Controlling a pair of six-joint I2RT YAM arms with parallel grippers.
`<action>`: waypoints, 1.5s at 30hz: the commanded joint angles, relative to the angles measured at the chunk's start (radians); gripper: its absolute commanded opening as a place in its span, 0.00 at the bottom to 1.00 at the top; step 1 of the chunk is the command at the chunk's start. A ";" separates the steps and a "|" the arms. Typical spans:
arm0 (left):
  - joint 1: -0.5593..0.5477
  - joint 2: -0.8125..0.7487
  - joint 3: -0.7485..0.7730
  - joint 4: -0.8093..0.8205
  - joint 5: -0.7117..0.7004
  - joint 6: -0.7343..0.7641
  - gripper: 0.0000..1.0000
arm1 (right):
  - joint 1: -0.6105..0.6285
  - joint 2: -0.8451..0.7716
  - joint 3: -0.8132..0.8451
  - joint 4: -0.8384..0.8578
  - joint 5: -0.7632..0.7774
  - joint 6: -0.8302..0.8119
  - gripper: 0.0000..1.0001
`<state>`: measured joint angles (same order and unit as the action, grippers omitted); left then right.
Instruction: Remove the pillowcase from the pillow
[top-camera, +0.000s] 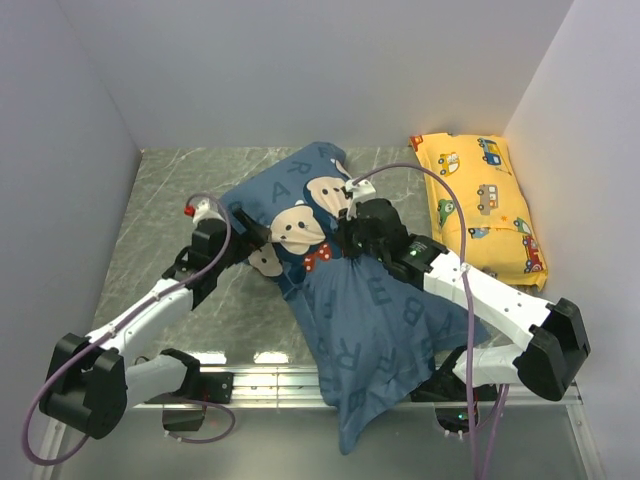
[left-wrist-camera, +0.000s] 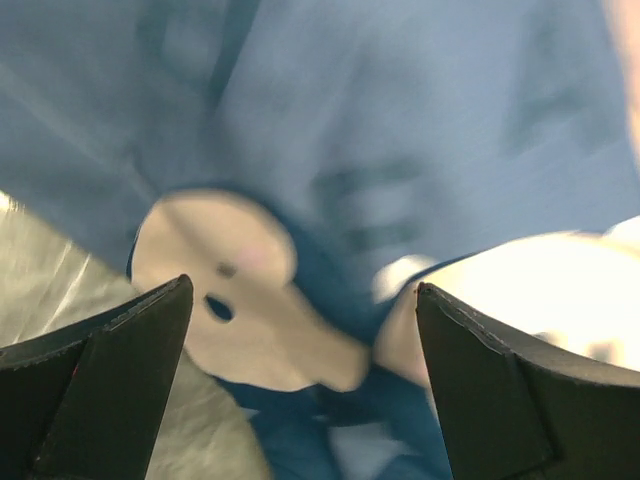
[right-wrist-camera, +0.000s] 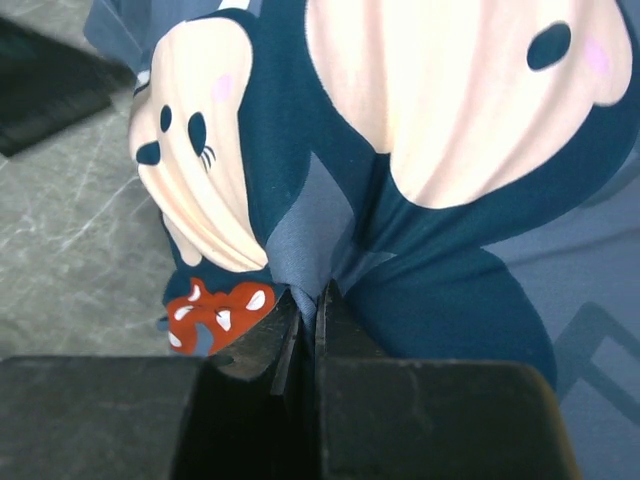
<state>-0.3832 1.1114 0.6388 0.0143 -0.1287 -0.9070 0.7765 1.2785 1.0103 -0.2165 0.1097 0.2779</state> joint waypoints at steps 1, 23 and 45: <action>-0.002 -0.034 -0.092 0.165 0.088 0.008 0.99 | 0.010 -0.037 0.103 0.055 -0.064 0.012 0.00; -0.011 -0.238 -0.212 0.320 0.057 0.030 0.01 | 0.010 -0.070 0.238 0.002 -0.202 0.014 0.00; -0.196 -0.231 0.521 -0.221 -0.078 0.148 0.00 | -0.195 0.709 0.553 0.215 -0.955 0.461 0.00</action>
<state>-0.5045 0.8143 1.0592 -0.2237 -0.2455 -0.7670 0.5800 1.7905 1.5185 -0.1135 -0.6952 0.6037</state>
